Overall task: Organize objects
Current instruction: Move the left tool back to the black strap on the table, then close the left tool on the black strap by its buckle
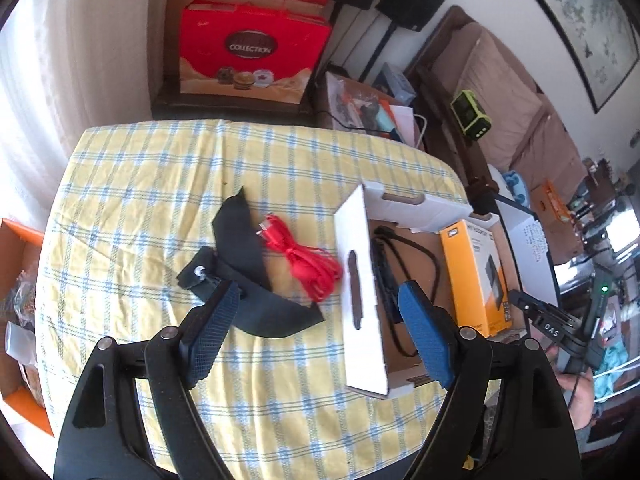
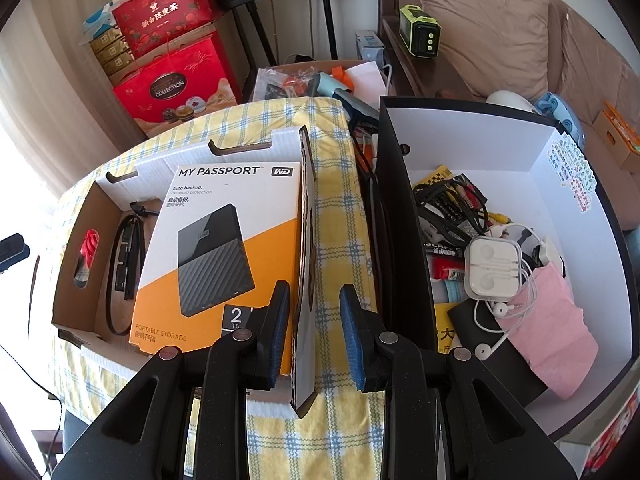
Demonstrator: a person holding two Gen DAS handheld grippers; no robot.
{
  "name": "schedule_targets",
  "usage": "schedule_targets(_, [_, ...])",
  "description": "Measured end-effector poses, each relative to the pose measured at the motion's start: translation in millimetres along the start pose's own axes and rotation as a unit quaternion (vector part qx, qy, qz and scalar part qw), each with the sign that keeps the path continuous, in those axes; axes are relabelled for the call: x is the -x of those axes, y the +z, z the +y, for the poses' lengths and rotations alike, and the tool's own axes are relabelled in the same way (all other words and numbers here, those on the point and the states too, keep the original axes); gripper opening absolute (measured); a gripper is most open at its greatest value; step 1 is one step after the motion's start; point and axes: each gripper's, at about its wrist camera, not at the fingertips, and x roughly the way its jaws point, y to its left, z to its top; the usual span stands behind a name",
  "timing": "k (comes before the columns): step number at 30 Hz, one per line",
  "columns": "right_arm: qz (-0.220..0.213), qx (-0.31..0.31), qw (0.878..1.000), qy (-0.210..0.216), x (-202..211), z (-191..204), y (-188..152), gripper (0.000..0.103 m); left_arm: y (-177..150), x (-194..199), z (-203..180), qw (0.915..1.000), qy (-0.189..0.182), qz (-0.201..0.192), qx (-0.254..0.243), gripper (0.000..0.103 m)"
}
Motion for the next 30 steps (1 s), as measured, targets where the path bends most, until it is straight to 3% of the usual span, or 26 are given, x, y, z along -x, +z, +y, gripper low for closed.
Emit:
schedule_targets(6, [0.000, 0.001, 1.000, -0.001, 0, -1, -1, 0.026, -4, -14, 45, 0.9988, 0.024, 0.019, 0.037, 0.080])
schedule_targets(20, [0.001, 0.003, 1.000, -0.004, -1, -5, -3, 0.026, -4, -55, 82, 0.9931, 0.005, 0.067, 0.096, 0.076])
schedule_targets(23, [0.002, 0.003, 1.000, -0.004, -1, -4, -3, 0.026, -3, -62, 81, 0.9925, 0.009, 0.075, 0.095, 0.067])
schedule_targets(28, [0.002, 0.003, 1.000, -0.005, -1, -4, -3, 0.027, -2, -69, 84, 0.9911, 0.004, 0.080, 0.106, 0.032])
schedule_targets(30, [0.002, 0.002, 1.000, -0.004, -1, -5, -3, 0.027, -1, -70, 85, 0.9909, 0.006, 0.079, 0.108, 0.027])
